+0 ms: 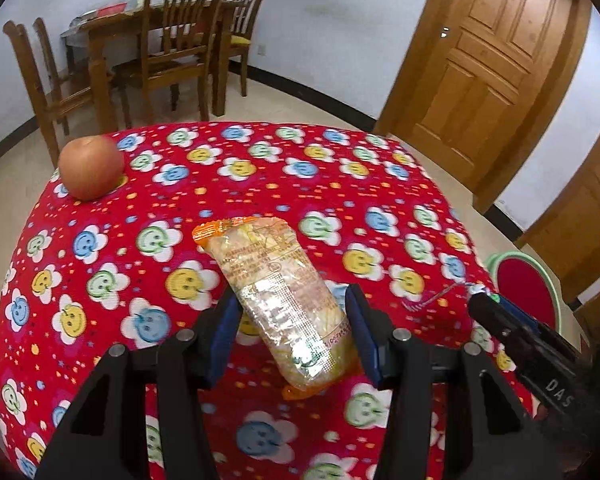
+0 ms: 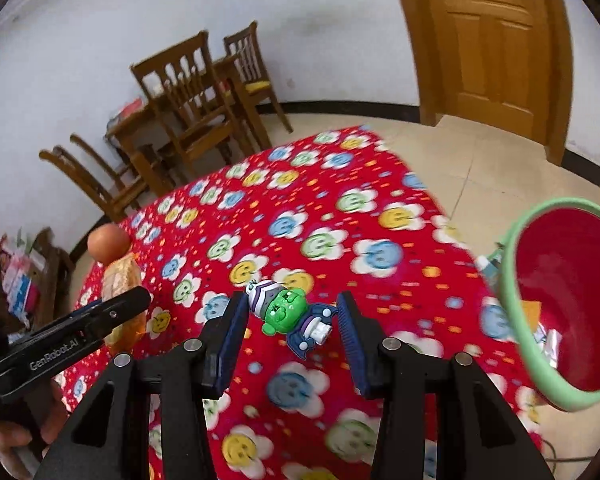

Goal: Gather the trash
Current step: 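Carry the snack bag and green toy figure over the red bucket with both grippers, then open the right gripper dropping the toy figure while the left gripper drops the snack bag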

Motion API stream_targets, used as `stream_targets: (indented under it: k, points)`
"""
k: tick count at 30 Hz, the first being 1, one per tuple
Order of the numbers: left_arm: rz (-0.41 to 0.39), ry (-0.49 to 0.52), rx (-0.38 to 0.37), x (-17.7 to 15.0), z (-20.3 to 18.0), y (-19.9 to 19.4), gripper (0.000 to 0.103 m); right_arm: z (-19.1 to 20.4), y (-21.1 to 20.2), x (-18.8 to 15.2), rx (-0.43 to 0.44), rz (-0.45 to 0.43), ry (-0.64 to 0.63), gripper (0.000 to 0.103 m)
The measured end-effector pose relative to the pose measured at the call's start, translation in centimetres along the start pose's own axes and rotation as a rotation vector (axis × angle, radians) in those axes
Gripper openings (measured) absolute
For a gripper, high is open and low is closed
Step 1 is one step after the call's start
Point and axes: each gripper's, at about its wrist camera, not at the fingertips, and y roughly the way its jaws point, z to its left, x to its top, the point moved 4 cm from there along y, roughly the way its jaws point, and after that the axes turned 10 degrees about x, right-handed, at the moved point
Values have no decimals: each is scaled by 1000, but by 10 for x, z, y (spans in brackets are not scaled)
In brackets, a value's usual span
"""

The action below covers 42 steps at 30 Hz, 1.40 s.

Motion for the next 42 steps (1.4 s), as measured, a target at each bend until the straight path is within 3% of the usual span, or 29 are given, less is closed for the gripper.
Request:
stream_targets:
  k: [14, 26, 32, 42]
  points:
    - [-4, 139, -131, -3, -96, -25, 53, -91, -90, 5, -158, -148, 133, 46]
    - [14, 240, -219, -14, -172, -24, 53, -185, -107, -16, -316, -147, 289, 47]
    - [17, 280, -234, -19, -196, -22, 53, -212, -109, -25, -326, -141, 357, 48]
    - [33, 335, -266, -29, -234, -16, 53, -222, -135, -28, -335, -192, 363, 51]
